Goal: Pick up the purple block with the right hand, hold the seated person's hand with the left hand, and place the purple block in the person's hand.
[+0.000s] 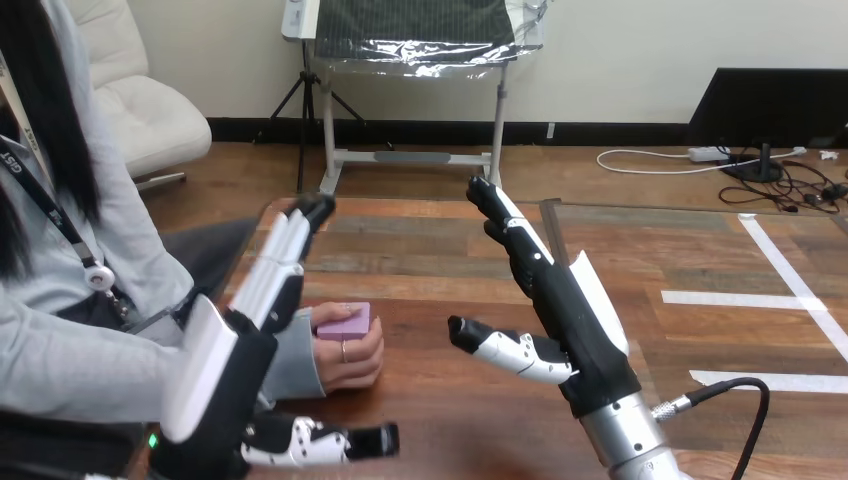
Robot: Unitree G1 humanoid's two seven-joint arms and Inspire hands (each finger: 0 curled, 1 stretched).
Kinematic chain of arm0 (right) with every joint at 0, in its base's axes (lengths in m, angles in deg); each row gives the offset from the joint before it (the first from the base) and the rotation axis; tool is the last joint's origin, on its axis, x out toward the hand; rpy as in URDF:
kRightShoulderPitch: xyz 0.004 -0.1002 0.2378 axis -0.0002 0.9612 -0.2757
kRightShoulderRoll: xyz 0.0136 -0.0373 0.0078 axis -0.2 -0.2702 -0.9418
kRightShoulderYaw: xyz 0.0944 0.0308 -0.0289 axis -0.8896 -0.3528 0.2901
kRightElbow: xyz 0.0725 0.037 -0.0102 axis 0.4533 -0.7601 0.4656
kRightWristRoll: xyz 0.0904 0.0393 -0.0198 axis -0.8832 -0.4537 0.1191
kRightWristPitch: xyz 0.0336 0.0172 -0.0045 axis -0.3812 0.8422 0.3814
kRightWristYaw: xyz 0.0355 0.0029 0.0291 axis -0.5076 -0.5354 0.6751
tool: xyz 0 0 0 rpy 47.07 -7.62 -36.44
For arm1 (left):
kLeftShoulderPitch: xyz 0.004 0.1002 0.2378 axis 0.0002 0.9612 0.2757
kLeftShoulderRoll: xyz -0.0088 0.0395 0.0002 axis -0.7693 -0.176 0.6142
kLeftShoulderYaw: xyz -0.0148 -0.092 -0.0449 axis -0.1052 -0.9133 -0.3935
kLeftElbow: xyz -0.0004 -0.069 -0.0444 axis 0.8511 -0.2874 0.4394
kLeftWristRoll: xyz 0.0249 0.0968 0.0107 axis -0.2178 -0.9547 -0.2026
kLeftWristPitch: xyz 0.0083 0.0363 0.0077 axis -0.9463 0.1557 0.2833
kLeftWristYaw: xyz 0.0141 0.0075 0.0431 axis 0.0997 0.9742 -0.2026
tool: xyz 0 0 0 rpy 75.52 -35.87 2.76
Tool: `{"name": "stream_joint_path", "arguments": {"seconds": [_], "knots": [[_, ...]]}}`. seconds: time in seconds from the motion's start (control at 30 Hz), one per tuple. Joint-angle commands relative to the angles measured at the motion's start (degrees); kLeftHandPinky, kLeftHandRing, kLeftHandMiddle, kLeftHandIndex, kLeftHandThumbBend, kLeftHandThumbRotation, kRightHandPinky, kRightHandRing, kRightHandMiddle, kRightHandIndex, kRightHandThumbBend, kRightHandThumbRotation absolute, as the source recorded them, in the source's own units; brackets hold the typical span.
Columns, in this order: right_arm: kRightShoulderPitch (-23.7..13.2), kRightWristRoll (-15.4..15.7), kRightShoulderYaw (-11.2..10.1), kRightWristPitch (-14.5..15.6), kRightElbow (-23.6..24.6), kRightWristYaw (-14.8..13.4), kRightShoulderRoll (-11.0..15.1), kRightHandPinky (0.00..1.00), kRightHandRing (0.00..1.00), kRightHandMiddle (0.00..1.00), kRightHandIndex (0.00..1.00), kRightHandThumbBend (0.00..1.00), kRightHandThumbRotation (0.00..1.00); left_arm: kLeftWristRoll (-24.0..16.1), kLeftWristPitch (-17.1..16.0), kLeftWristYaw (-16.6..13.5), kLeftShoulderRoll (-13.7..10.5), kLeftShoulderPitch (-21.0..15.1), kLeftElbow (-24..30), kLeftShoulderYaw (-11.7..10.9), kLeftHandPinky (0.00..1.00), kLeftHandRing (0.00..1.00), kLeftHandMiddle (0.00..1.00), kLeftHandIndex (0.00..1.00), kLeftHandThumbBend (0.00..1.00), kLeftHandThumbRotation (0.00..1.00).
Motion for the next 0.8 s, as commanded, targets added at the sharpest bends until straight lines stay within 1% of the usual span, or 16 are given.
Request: {"name": "stream_joint_path", "arguments": {"seconds": [0.0, 0.13, 0.27, 0.33, 0.37, 0.4, 0.47, 0.53, 0.63, 0.77], "knots": [[-1.47, -1.1, -1.11, -2.32, 0.02, 0.12, 0.18, 0.97, 1.0, 0.97, 0.97, 1.0, 0.67, 2.03, -2.55, 1.17, 2.2, -0.54, 2.52, -2.29, 0.96, 1.0, 1.0, 1.0, 1.0, 0.74], [-1.17, -0.98, -1.23, -2.83, -0.07, 0.0, 0.21, 0.97, 0.99, 0.97, 0.97, 1.0, 0.67, 2.84, -3.04, 2.22, 3.64, 0.58, 2.82, -2.91, 0.99, 1.0, 1.0, 1.0, 1.0, 0.75], [-0.93, -1.05, -1.4, -3.05, -0.33, -0.16, 0.16, 0.96, 0.99, 0.97, 0.97, 1.0, 0.67, 4.94, -6.83, 3.89, 5.1, 0.57, 1.34, -2.81, 0.98, 1.0, 1.0, 1.0, 1.0, 0.73], [-0.92, -1.3, -1.45, -3.19, -0.56, -0.05, 0.09, 0.96, 0.99, 0.97, 0.97, 1.0, 0.67, 5.95, -8.21, 4.85, 5.7, 0.54, 0.68, -2.91, 0.96, 0.99, 1.0, 1.0, 1.0, 0.71], [-0.93, -1.33, -1.49, -3.31, -0.74, -0.07, 0.08, 0.96, 0.99, 0.97, 0.97, 1.0, 0.67, 7.88, -10.11, 6.03, 5.87, 0.15, -0.53, -1.97, 0.95, 0.99, 1.0, 1.0, 1.0, 0.7], [-0.96, -1.33, -1.52, -3.39, -0.87, -0.1, 0.08, 0.96, 0.99, 0.97, 0.97, 1.0, 0.67, 9.26, -11.41, 7.0, 6.0, -0.14, -1.41, -1.38, 0.95, 0.99, 1.0, 1.0, 1.0, 0.67], [-1.02, -1.44, -1.55, -3.5, -1.1, -0.02, 0.1, 0.96, 0.99, 0.97, 0.97, 1.0, 0.67, 11.35, -13.31, 8.75, 6.42, -0.41, -2.68, -0.83, 0.96, 1.0, 1.0, 1.0, 1.0, 0.64], [-1.1, -1.61, -1.55, -3.56, -1.29, 0.13, 0.14, 0.96, 0.99, 0.97, 0.97, 1.0, 0.67, 12.63, -14.28, 10.34, 6.95, -0.4, -3.37, -1.09, 0.96, 0.99, 1.0, 1.0, 1.0, 0.62], [-1.07, -2.91, -1.43, -3.52, -1.34, 1.27, 0.1, 0.96, 0.99, 0.97, 0.97, 1.0, 0.66, 14.99, -16.06, 12.59, 8.03, -0.46, -4.57, -1.21, 0.95, 0.99, 1.0, 1.0, 1.0, 0.6], [-1.1, -3.68, -1.37, -3.84, -1.34, 2.07, 0.21, 0.96, 0.98, 0.97, 0.97, 1.0, 0.65, 17.08, -17.12, 15.53, 9.36, -0.37, -5.62, -1.89, 0.94, 0.99, 1.0, 1.0, 1.0, 0.59]]}}
